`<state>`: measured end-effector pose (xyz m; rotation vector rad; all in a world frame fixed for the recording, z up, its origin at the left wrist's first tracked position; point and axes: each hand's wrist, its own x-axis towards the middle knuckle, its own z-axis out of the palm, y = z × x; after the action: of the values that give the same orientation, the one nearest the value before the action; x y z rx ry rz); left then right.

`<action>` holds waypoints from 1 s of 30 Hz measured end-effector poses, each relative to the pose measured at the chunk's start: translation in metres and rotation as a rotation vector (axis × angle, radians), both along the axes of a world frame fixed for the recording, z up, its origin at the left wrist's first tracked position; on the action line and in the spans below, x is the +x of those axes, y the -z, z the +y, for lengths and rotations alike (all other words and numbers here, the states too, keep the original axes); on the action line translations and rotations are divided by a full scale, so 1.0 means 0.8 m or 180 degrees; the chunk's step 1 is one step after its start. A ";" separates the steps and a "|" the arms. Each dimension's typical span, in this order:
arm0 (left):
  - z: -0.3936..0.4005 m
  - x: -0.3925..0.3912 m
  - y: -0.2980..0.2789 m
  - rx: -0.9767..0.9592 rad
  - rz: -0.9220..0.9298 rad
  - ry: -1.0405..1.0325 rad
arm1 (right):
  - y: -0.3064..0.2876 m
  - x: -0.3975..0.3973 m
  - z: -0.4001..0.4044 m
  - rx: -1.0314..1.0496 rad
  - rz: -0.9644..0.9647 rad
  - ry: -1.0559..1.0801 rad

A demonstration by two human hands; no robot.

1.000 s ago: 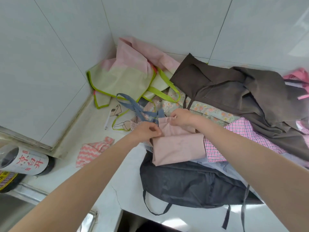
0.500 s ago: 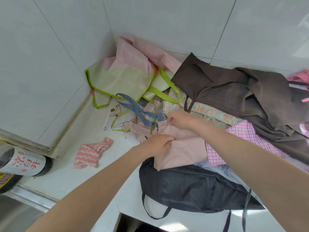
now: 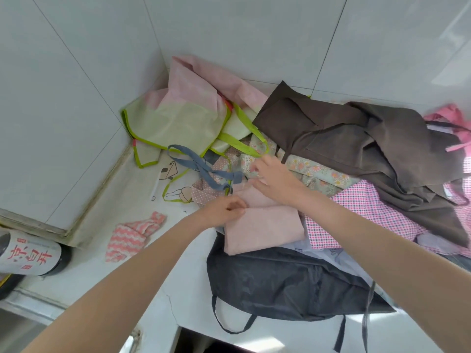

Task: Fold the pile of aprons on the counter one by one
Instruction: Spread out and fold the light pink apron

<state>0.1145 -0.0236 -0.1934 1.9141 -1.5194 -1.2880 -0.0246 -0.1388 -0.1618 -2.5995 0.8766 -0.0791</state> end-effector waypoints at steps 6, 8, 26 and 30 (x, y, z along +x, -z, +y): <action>0.016 0.000 -0.008 0.0726 0.1601 -0.1340 | 0.016 -0.039 0.005 0.0908 0.1811 -0.0502; 0.028 0.001 -0.006 0.1084 0.1841 -0.1097 | 0.021 -0.041 0.011 0.1083 0.1775 -0.0379; 0.044 -0.030 0.010 -0.1512 -0.2811 0.1515 | 0.032 -0.056 0.069 -0.0766 0.1222 -0.0713; 0.059 -0.029 0.029 -0.0027 -0.2697 0.2178 | 0.022 -0.064 0.055 0.0131 0.1459 -0.1124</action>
<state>0.0911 0.0238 -0.2170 2.1392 -2.7597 -0.6403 -0.0758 -0.0949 -0.1794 -2.7321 0.5299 0.6449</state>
